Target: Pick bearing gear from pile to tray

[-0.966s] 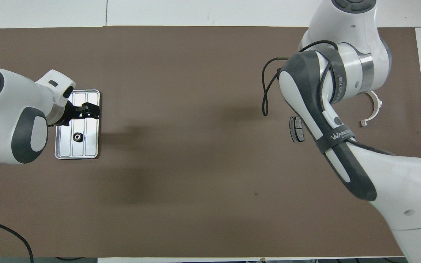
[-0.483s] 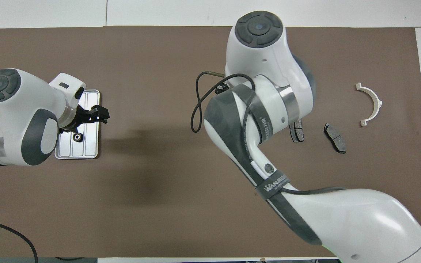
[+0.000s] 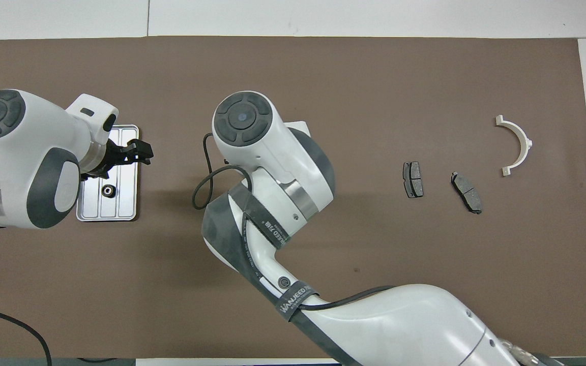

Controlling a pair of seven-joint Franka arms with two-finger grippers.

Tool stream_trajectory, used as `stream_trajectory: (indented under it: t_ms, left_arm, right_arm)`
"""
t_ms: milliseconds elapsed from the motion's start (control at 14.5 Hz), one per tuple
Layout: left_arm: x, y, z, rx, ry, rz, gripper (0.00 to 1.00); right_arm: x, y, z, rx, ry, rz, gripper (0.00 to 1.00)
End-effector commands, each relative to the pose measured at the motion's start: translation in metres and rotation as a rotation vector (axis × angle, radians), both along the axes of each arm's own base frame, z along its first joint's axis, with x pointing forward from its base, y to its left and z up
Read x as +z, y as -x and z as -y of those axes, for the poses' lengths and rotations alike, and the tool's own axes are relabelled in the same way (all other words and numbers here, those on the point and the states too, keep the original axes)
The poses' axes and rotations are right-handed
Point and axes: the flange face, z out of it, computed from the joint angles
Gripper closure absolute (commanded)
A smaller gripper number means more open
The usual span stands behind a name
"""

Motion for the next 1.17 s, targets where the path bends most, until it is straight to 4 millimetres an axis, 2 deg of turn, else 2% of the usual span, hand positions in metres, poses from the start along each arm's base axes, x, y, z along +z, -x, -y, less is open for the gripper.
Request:
stream_trajectory:
  t_ms: [0, 207, 345, 483, 621, 828, 1034, 1103]
  left_arm:
    - [0.012, -0.004, -0.003, 0.011, 0.003, 0.03, 0.0]
    - [0.012, -0.009, -0.004, 0.013, 0.009, 0.068, 0.0]
    - [0.014, -0.013, -0.01, 0.016, 0.011, 0.091, 0.0]
    - [0.016, -0.018, -0.02, 0.036, 0.015, 0.126, 0.0]
    - [0.016, -0.019, -0.021, 0.036, 0.015, 0.132, 0.0]
    - [0.016, -0.019, -0.019, 0.038, 0.016, 0.138, 0.0]
    - [0.014, -0.018, -0.015, 0.036, 0.017, 0.132, 0.0]
    - [0.013, -0.017, -0.012, 0.036, 0.017, 0.123, 0.0]
  right_arm:
    - [-0.023, 0.005, -0.025, -0.052, -0.01, 0.018, 1.0]
    - [-0.045, 0.011, -0.037, -0.051, -0.001, 0.015, 1.0]
    - [-0.067, 0.013, -0.045, -0.06, 0.01, 0.016, 1.0]
    - [-0.085, 0.014, -0.05, -0.061, 0.027, 0.035, 1.0]
    - [-0.099, 0.013, -0.052, -0.059, 0.035, 0.039, 1.0]
    - [-0.116, 0.012, -0.053, -0.054, 0.042, 0.046, 1.0]
    - [-0.119, 0.012, -0.054, -0.047, 0.051, 0.053, 1.0]
    - [-0.119, 0.011, -0.053, -0.047, 0.051, 0.053, 0.89]
